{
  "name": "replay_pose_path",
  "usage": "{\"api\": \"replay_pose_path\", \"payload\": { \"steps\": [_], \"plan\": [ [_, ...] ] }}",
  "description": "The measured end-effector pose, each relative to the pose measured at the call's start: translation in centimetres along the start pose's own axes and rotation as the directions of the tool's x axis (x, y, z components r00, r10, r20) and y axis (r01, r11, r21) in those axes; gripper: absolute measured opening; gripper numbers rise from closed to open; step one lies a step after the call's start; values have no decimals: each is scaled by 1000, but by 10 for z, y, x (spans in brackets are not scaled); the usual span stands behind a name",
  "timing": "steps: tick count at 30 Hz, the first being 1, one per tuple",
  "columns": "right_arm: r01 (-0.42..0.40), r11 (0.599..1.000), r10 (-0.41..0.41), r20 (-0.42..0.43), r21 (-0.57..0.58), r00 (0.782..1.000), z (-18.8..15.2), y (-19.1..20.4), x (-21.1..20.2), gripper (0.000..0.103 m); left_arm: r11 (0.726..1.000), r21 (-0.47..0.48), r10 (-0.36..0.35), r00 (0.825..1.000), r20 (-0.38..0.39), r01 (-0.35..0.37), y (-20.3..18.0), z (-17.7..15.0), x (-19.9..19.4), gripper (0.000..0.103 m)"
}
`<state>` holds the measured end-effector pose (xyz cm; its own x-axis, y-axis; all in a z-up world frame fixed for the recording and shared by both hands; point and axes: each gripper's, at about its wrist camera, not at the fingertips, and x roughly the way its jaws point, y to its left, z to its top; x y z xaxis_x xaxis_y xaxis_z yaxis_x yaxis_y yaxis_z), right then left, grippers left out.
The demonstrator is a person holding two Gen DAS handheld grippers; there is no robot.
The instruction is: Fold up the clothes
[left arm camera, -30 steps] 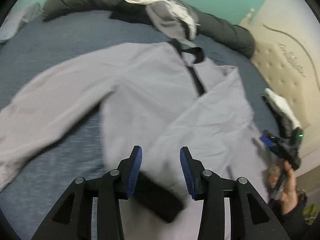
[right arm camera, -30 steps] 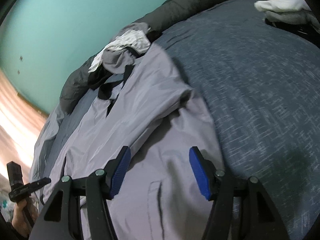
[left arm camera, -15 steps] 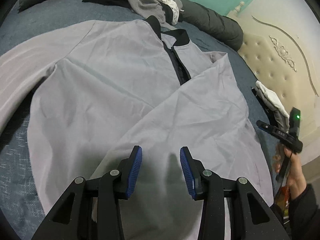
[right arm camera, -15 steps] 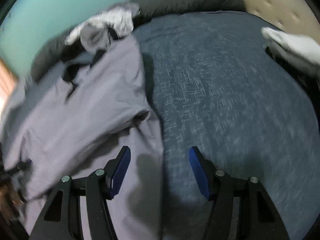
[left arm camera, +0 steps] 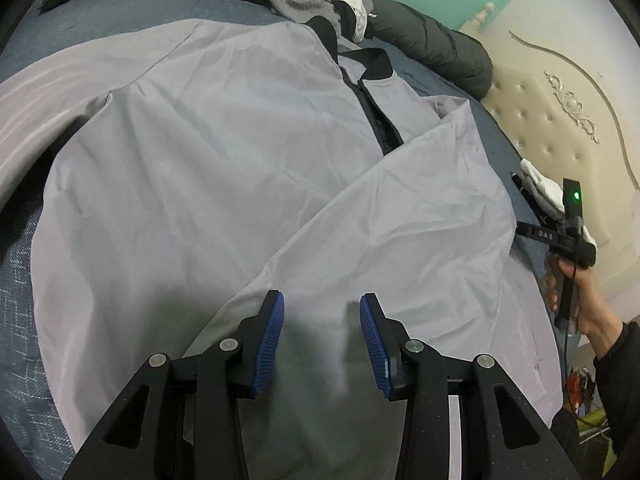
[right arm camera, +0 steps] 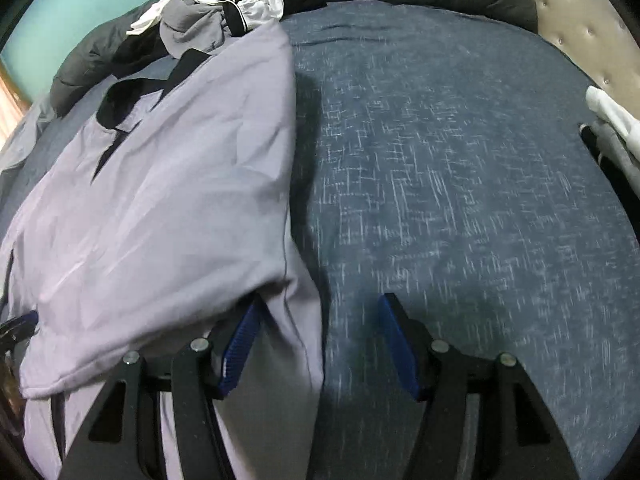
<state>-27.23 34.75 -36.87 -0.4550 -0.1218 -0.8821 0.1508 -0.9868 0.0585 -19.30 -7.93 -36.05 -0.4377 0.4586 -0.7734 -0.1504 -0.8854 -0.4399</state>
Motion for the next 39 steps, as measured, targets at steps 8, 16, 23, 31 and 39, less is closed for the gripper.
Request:
{"api": "replay_pose_path", "payload": {
  "steps": [8,16,23,31,39],
  "plan": [
    [38,999,-38,56,-11,998,2,-27,-6,62,1000,-6,-6,1000,-11,6,0,0,6,43],
    [14,1000,-13,44,-23,999,2,-32,0,62,1000,-7,-10,1000,-15,10,0,0,5,43],
    [-75,997,75,30,1,997,10,-45,-40,62,1000,-10,-16,1000,-16,15,1,1,5,43],
    [-52,999,52,53,-12,997,64,-36,-79,62,1000,-12,-17,1000,-20,17,0,2,7,43],
    [-99,995,97,65,27,993,128,-19,-57,62,1000,-11,-18,1000,-21,18,-2,3,8,43]
  ]
}}
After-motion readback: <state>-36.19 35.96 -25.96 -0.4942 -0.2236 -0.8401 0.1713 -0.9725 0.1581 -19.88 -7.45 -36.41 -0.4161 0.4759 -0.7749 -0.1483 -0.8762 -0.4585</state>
